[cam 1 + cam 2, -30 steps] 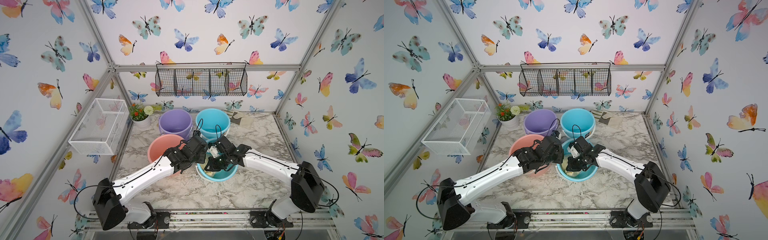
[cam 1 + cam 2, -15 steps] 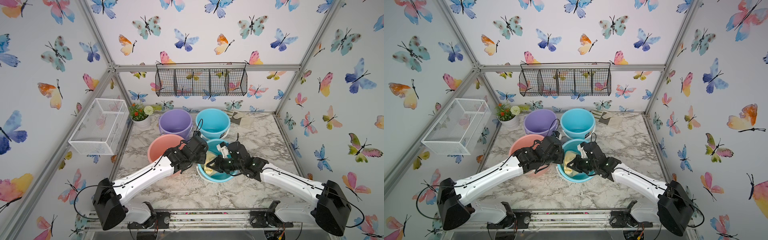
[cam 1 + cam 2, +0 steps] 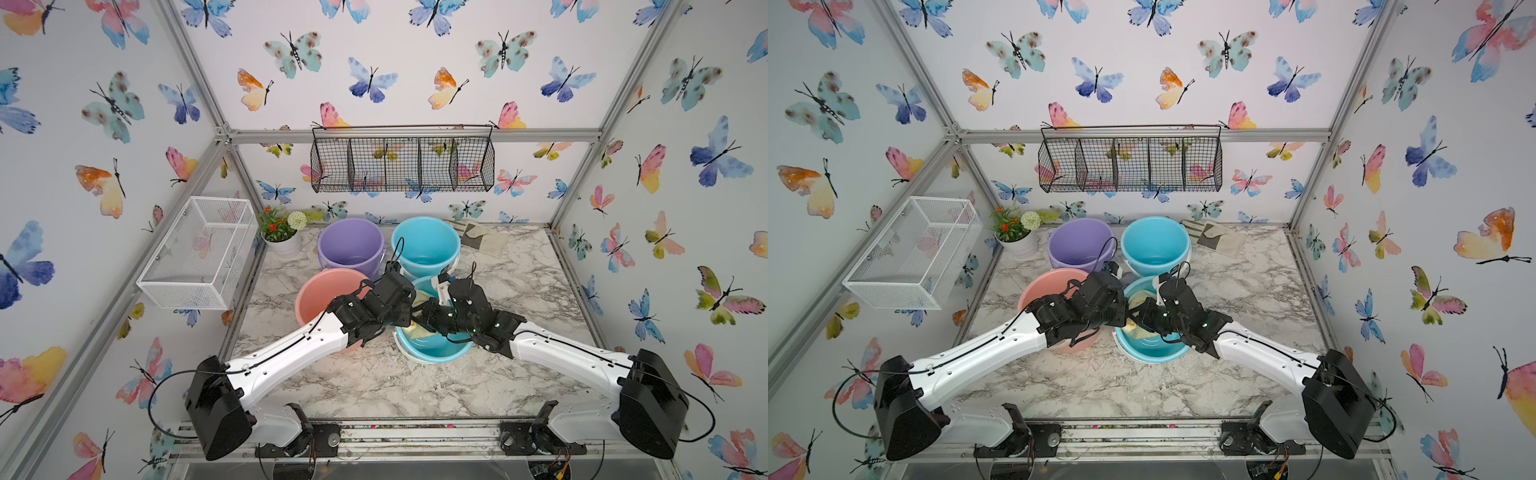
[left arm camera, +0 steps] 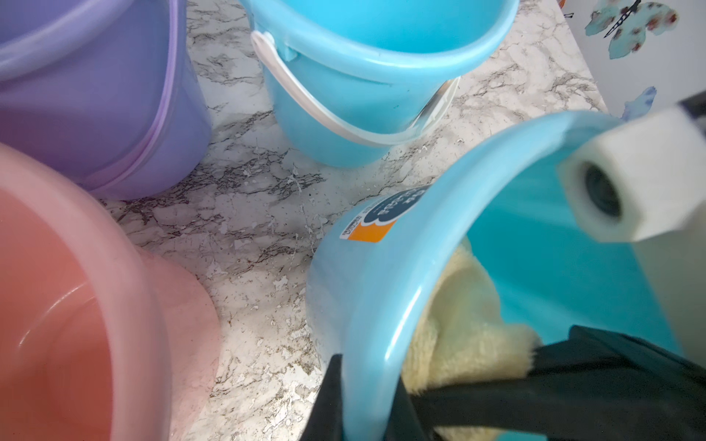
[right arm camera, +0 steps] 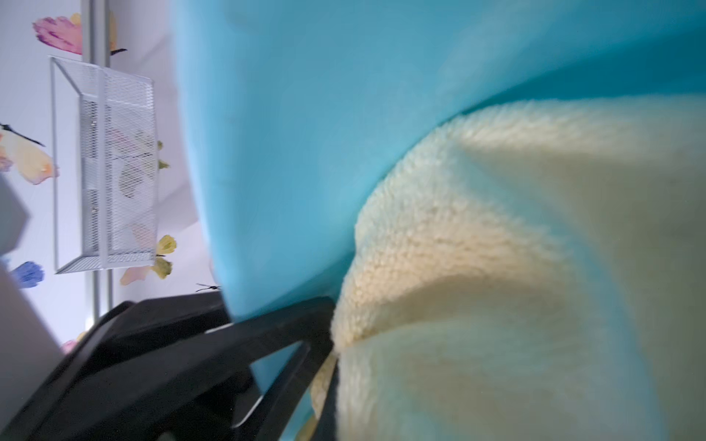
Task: Wipe the inside of the bucket with a cloth
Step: Wipe the dirt from the inside of the bucket.
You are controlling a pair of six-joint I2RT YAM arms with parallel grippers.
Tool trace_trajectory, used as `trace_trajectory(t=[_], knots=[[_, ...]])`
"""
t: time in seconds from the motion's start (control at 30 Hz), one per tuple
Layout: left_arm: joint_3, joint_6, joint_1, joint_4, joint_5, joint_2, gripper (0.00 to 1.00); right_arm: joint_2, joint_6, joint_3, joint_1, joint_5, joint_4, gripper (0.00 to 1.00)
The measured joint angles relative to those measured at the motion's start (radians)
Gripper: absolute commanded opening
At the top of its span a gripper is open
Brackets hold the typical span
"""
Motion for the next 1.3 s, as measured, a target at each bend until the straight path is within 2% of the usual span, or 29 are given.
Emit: trace_trajectory(t=[0.47,0.8,1.03,1.13,1.3], knots=[[-0.003,-0.006,-0.003,0.012,0.039,0.001,0.00,0.270,-0.137,0.018,0.067,0.226,-0.040,0.02],[-0.016,-0.010,0.017,0.007,0.009,0.001,0.00,0.378,-0.199,0.124,0.069,0.244,-0.114,0.02],[-0.016,-0.016,0.013,0.018,0.011,0.000,0.00,0.339,-0.222,0.136,0.069,0.246,-0.192,0.02],[-0.016,-0.016,0.006,0.032,0.019,-0.002,0.00,0.254,-0.237,0.110,0.069,0.246,-0.204,0.02],[-0.016,-0.004,0.003,0.027,0.043,-0.002,0.00,0.055,-0.333,0.016,0.070,0.255,-0.121,0.02]])
